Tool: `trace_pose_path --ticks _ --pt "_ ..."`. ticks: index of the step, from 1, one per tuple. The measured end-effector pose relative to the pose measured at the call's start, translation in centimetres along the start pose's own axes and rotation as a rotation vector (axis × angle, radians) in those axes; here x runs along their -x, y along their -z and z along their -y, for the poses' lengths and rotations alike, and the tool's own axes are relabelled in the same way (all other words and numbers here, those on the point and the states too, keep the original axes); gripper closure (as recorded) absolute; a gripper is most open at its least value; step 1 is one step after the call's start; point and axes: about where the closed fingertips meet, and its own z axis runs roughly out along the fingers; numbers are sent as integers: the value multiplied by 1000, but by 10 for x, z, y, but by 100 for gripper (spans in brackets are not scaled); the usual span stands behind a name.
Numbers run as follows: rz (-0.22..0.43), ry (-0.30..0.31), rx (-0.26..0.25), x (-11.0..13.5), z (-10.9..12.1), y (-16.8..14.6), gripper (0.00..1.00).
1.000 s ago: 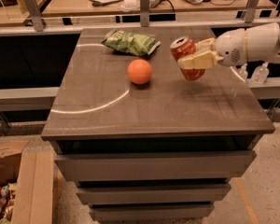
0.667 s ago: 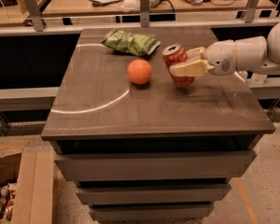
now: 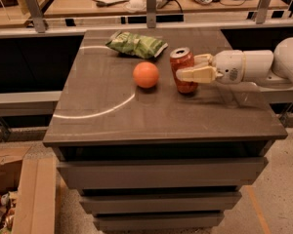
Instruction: Place coke can upright
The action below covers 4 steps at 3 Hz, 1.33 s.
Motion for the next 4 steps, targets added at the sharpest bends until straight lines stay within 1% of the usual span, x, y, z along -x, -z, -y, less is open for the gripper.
trace_pose_path --ticks 1,2,3,4 --pt "31 -4 29 -4 2 1 82" --pt "39 -7 37 -8 3 2 58" --pt "40 -8 33 -10 4 5 35" --pt "8 13 9 -11 5 17 12"
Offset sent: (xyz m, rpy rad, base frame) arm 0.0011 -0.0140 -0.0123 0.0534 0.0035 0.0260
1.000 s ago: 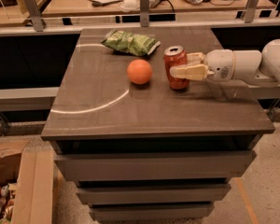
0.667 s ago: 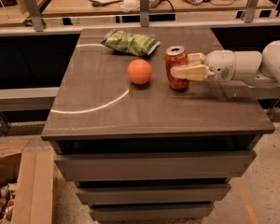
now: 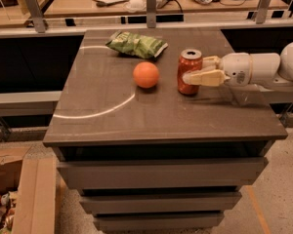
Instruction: Place coke can upright
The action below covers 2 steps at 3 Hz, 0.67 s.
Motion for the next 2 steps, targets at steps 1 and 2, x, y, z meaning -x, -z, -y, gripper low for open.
trace_pose_path --ticks 1,2 --pt "-51 38 -34 3 0 18 0" --pt "-93 76 -92 8 2 39 0"
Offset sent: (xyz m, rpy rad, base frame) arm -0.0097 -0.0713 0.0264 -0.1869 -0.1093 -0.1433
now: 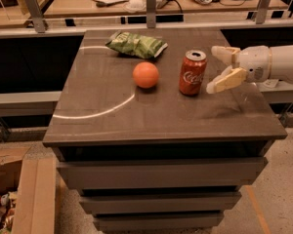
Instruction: Place coke can upright
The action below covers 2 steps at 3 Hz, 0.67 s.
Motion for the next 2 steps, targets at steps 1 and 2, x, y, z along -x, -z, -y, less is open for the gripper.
trace_pose_path --ticks 1,2 --pt "-32 10 -73 0 3 19 0" --pt "-36 11 -87 0 4 22 0"
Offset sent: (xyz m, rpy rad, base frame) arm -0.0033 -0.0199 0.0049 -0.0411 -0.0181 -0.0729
